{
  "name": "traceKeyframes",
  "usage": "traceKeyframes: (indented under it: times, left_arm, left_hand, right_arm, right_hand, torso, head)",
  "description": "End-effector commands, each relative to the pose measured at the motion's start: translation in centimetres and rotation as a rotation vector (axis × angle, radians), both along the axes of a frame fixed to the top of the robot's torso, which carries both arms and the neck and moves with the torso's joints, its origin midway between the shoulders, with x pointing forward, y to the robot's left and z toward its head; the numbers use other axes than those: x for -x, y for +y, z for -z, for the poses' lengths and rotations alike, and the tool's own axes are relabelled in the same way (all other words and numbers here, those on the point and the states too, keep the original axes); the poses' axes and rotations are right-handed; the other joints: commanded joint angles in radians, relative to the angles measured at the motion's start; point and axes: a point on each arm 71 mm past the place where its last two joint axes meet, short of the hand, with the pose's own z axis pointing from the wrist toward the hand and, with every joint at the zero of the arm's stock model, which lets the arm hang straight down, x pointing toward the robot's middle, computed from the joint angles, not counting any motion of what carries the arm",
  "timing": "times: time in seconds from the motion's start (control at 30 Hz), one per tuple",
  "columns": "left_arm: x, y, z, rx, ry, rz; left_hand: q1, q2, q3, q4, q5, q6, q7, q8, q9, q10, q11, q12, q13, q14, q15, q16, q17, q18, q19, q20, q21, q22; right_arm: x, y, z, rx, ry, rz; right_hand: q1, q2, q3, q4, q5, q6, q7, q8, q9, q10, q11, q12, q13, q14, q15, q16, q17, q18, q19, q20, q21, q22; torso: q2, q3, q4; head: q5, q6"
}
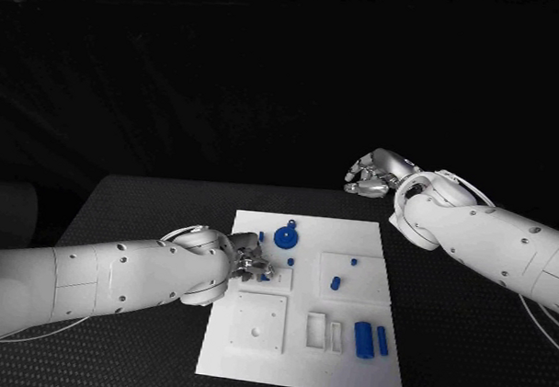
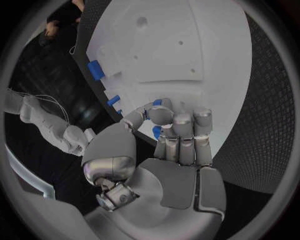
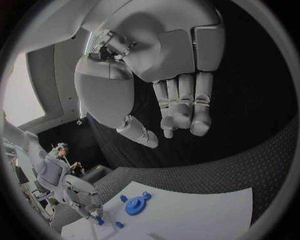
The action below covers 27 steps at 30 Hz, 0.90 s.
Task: Assemble the parts on the task board
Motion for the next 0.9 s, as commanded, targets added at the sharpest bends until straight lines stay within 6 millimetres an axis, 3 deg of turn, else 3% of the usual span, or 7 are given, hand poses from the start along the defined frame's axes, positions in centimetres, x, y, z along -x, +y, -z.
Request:
traceKeyframes:
  times: [0.03, 0.9]
  left_arm:
    - [0.26, -0.41, 0.24, -0.01, 0.017, 0.023]
    - [0.37, -1.18, 0.38, -0.03, 0.046, 0.061]
  left_hand:
    - [0.002, 0.014, 0.002, -0.01, 0.002, 0.153, -0.12, 0.001, -0.001, -0.05, -0.043, 0.004, 0.001, -0.013, -0.057, 0.007, -0.002, 0.018, -0.008, -0.116, 0.005, 0.02]
    - [0.009, 0.014, 0.015, -0.02, 0.007, 0.154, -0.121, 0.0, 0.001, -0.052, -0.045, 0.009, 0.0, -0.014, -0.058, 0.015, -0.009, 0.02, -0.007, -0.117, 0.01, 0.019]
  right_arm:
    - [0.04, 0.18, 0.02, 0.003, 0.008, -0.013]
    - [-0.02, 0.29, 0.11, 0.007, 0.016, -0.017]
  right_hand:
    - [-0.001, 0.008, -0.004, 0.001, 0.007, 0.004, 0.012, -0.003, 0.002, -0.008, -0.002, 0.007, -0.002, -0.009, 0.001, -0.005, 0.001, 0.024, -0.002, -0.002, -0.006, 0.015]
    - [-0.002, 0.01, -0.005, -0.002, 0.035, 0.003, 0.012, -0.003, 0.002, -0.009, -0.002, 0.009, -0.004, -0.01, 0.001, -0.006, 0.002, 0.024, -0.003, -0.002, -0.007, 0.015]
  torso:
    - [0.0, 0.0002, -0.0005]
    - [0.0, 0.0002, -0.0001]
  head:
    - [-0.001, 0.001]
    - [-0.01, 0.002]
